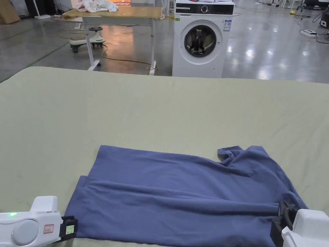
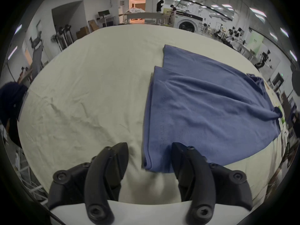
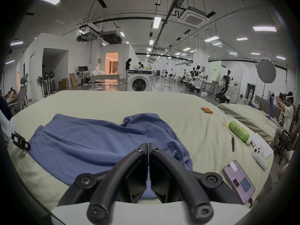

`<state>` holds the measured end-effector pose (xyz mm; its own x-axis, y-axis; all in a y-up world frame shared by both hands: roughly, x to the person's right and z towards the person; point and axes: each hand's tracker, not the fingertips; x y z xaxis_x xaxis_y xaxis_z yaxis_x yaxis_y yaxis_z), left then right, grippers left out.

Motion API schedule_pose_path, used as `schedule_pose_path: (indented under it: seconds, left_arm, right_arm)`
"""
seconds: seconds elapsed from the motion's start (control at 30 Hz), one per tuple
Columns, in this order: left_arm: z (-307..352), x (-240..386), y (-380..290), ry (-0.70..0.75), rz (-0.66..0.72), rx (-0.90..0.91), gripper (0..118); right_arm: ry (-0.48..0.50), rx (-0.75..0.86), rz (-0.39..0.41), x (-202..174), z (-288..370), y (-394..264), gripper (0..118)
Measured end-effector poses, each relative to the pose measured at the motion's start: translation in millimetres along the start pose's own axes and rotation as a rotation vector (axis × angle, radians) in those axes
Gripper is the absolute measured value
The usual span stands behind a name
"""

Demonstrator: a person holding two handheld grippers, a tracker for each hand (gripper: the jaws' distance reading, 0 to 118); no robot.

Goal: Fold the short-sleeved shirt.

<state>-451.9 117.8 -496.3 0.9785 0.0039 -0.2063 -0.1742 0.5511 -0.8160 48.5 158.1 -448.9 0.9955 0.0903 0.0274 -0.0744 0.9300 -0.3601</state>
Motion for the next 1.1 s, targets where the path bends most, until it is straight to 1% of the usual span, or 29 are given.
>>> schedule_pose_path:
  seconds: [0.03,0.1,0.17,0.2,0.23,0.27,0.3,0.37,0.4,0.43,0.47,0.53,0.57,0.6,0.67,0.7,0.73,0.8,0.83,0.87,0.93,1.0,1.03,1.1]
  left_arm:
    - [-0.1,3.2,-0.7,-0.007,-0.034,0.002,50]
    - [1.5,6.1,-1.9,-0.036,-0.048,0.005,29]
    - [1.9,7.2,-1.8,-0.063,-0.069,0.007,12]
    - [2.9,6.3,-1.9,-0.089,-0.071,0.009,8]
    - [4.8,4.9,-2.5,-0.082,-0.068,0.007,8]
    - [6.9,4.2,-3.1,-0.080,-0.072,0.010,7]
    - [9.3,3.0,-3.2,-0.085,-0.072,0.015,6]
    - [16.1,3.7,-4.1,-0.089,-0.069,0.022,6]
    - [18.1,3.7,-4.7,-0.091,-0.073,0.022,6]
    - [20.1,3.5,-5.5,-0.091,-0.078,0.028,6]
    - [21.5,2.6,-5.8,-0.094,-0.076,0.032,6]
    - [27.4,3.5,-6.8,-0.102,-0.068,0.031,6]
    - [28.3,3.2,-7.3,-0.104,-0.065,0.033,6]
    - [29.2,3.3,-7.8,-0.107,-0.062,0.033,6]
    - [30.3,4.2,-7.7,-0.108,-0.064,0.031,6]
    - [30.7,4.7,-8.3,-0.108,-0.063,0.031,6]
    - [31.1,5.1,-8.7,-0.108,-0.062,0.029,6]
    - [32.4,5.0,-8.5,-0.109,-0.056,0.030,6]
    - [33.6,5.5,-9.2,-0.109,-0.054,0.031,6]
    - [34.9,6.3,-10.0,-0.109,-0.054,0.032,6]
    - [34.1,5.6,-8.9,-0.108,-0.058,0.033,6]
    - [35.2,6.1,-9.7,-0.109,-0.061,0.034,6]
    - [34.3,4.5,-8.8,-0.112,-0.059,0.035,6]
    - [36.0,2.6,-8.4,-0.118,-0.052,0.037,6]
  right_arm:
    - [-0.008,-0.017,0.003,5.2,-0.6,-1.1,0]
    - [-0.018,-0.051,-0.004,16.3,-2.8,-2.3,0]
    - [-0.039,-0.105,0.003,30.6,-6.8,-3.7,1]
    - [-0.043,-0.143,0.002,39.8,-10.3,-4.1,2]
    - [-0.042,-0.179,-0.004,49.3,-14.3,-4.0,4]
    - [-0.040,-0.208,-0.020,57.4,-17.4,-3.7,12]
    - [-0.033,-0.236,-0.042,68.2,-20.8,-4.6,21]
    - [-0.027,-0.295,-0.056,84.0,-29.2,-4.8,47]
    - [-0.032,-0.330,-0.044,89.5,-33.9,-4.7,53]
    - [-0.024,-0.357,-0.038,94.8,-37.9,-5.2,54]
    - [-0.013,-0.348,-0.043,98.4,-40.9,-6.2,54]
    - [0.027,-0.424,-0.033,102.5,-52.9,-10.4,64]
    - [0.021,-0.428,-0.041,102.6,-56.7,-13.1,71]
    - [0.032,-0.449,-0.038,102.6,-63.6,-17.6,72]
    - [0.047,-0.518,-0.021,102.2,-76.7,-27.1,72]
    - [0.050,-0.563,0.003,99.7,-82.2,-33.1,70]
    - [0.060,-0.568,0.009,98.4,-83.8,-38.0,66]
    - [0.085,-0.527,-0.010,98.4,-77.4,-41.6,49]
    - [0.087,-0.522,-0.013,98.2,-73.8,-41.4,37]
    - [0.098,-0.524,-0.018,98.1,-71.7,-40.5,17]
    - [0.118,-0.531,-0.020,95.8,-68.6,-41.6,11]
    - [0.112,-0.526,-0.002,91.8,-64.7,-42.9,11]
    - [0.116,-0.522,-0.005,93.8,-63.8,-42.8,10]
    - [0.115,-0.514,-0.055,98.1,-61.8,-41.8,8]
